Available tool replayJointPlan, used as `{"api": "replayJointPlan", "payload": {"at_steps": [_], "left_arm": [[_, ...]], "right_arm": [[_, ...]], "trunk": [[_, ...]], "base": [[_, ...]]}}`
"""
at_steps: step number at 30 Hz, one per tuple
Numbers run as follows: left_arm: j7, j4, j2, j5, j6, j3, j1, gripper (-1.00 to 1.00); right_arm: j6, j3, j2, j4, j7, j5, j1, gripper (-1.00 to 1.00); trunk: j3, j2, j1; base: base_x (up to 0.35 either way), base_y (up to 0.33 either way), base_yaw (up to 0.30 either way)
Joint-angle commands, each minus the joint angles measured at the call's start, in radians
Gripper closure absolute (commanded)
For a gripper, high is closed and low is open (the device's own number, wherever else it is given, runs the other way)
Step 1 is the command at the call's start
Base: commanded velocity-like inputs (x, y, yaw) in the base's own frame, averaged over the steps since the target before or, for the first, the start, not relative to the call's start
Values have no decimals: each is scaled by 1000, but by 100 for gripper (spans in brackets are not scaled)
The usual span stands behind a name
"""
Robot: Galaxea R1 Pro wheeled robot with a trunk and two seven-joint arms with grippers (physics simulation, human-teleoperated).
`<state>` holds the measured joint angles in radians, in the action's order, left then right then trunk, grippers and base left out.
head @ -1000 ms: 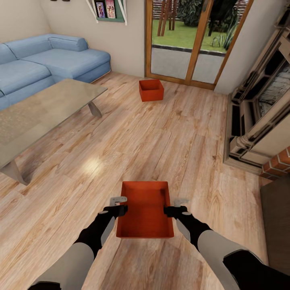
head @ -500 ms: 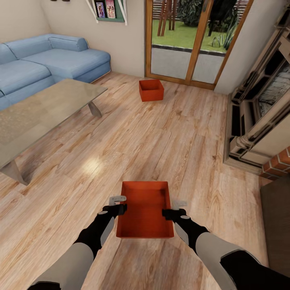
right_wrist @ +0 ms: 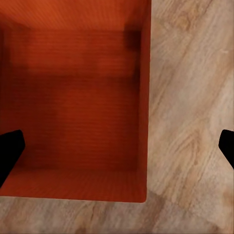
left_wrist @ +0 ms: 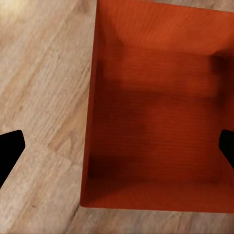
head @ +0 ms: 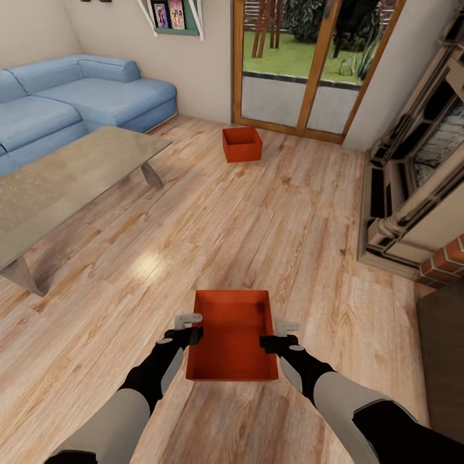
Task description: Move the two storage containers from the living room to the garage. In the garage, place one container on the floor and stack the other container on top of it (either order is fine).
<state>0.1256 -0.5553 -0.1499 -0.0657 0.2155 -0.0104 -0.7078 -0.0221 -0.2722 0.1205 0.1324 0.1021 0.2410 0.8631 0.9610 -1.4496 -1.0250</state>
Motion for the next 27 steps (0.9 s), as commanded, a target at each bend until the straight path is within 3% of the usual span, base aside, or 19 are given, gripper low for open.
{"api": "replayJointPlan", "payload": {"at_steps": [1,14,27], "left_arm": [[5,1,0,-7,5,0,0,-100],[10,10,0,-6,1,7,-1,-100],[123,8,-5,-16,4,9,0,-100]], "right_arm": [[-2,-9,0,-1,4,10,1,-100],[9,-9,4,-1,4,11,1,-100],[10,-7,2,-1,4,15,1,-100]], "trunk": [[1,0,0],[1,0,0],[1,0,0]], "base": [[0,0,0],[0,0,0],[0,0,0]]}}
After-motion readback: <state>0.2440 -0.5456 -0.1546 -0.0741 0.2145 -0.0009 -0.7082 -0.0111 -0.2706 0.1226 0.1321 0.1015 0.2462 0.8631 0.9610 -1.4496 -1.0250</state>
